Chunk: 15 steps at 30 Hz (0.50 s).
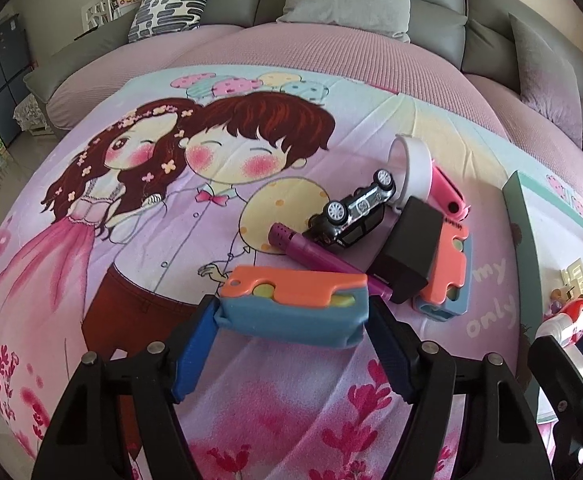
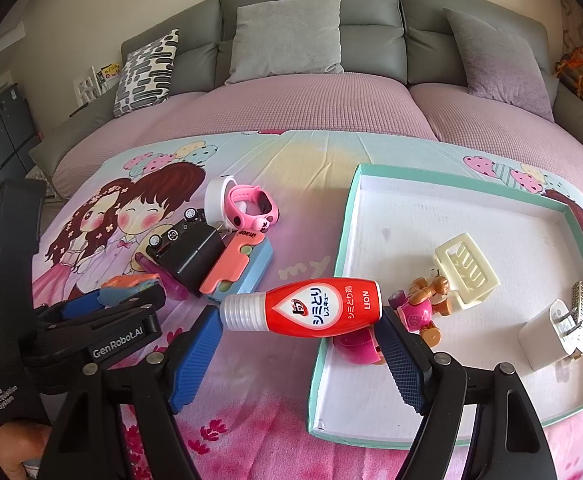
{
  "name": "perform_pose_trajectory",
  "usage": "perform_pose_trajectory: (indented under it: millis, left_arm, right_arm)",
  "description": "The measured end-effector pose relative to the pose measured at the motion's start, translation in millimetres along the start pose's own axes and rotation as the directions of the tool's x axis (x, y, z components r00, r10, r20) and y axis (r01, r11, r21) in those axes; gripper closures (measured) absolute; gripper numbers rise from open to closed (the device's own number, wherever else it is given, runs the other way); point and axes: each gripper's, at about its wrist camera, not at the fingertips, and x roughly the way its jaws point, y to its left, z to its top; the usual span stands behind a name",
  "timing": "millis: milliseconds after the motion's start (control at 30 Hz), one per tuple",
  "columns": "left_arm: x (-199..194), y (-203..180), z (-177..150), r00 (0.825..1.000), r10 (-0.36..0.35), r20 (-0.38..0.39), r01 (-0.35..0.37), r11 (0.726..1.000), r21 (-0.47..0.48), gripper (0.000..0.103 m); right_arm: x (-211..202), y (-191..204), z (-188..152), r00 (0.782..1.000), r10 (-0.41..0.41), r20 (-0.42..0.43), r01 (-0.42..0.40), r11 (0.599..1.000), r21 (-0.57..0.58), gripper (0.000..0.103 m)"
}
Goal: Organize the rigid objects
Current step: 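Carry the case and bottle over the tray and open the left tool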
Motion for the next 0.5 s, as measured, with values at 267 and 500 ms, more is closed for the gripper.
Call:
perform_pose_trajectory:
  millis: [267,500]
  left_arm:
    - [-32,-8,8,0.995,-0.043,0.095,0.042,0.999,0.014,0.029]
    - [-52,-28,12,0.987,-0.062,0.145,0.053,0.996,0.068,0.029]
  right_arm:
    - [-12,-12,6,0.999,0.002,0.050,-0.004,0.999,0.037,0.023]
    - [-21,-44,13,0.996,-0.033,0.081,0.024,0.993,0.113,0.023]
